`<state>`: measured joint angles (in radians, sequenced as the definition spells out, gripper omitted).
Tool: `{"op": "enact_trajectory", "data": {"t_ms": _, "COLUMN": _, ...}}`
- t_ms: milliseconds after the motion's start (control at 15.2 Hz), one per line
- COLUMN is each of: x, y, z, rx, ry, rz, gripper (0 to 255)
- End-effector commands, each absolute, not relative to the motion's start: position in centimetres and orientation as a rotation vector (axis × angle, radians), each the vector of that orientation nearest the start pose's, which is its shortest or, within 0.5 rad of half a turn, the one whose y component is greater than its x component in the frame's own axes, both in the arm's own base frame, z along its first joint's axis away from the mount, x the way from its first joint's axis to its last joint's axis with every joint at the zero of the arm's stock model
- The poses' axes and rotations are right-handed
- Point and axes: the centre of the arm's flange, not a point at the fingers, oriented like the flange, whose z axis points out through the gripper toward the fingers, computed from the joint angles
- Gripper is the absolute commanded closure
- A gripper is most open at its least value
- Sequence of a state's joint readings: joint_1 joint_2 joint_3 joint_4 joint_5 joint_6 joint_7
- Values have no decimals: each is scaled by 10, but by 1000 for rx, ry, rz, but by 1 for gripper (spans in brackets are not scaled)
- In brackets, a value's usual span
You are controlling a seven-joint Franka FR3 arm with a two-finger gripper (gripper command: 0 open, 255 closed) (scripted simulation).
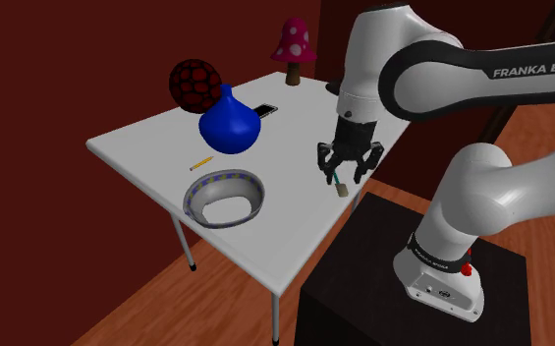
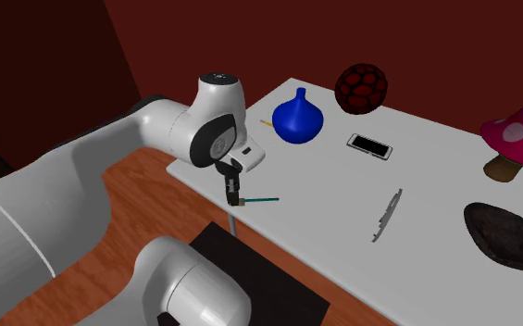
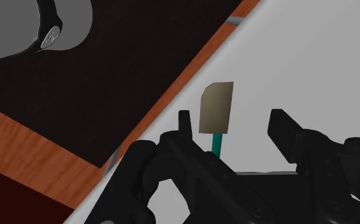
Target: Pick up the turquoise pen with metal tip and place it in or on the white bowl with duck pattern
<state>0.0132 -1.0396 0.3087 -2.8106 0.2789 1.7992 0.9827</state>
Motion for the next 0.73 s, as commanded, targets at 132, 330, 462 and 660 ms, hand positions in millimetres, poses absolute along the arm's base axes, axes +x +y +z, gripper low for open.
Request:
{"op": "enact_trajectory", "data": {"t_ms": 132, "x": 260, "y": 77, "z": 455, "rx": -2880, "ry": 1282, "rz": -12, "gripper": 0}}
{"op": "enact_trajectory", "data": {"t_ms": 330, "x": 260, "y": 77, "z": 439, "rx": -2880, "ry": 1282, "rz": -12, "gripper": 0}}
{"op": "enact_trajectory", "data": {"t_ms": 462, "x": 260, "y": 77, "z": 429, "rx": -2880, "ry": 1282, "rz": -12, "gripper": 0}}
{"op": "enact_trajectory", "data": {"t_ms": 660, "x": 260, "y": 77, "z": 420, "rx": -2880, "ry": 1282, "rz": -12, "gripper": 0}}
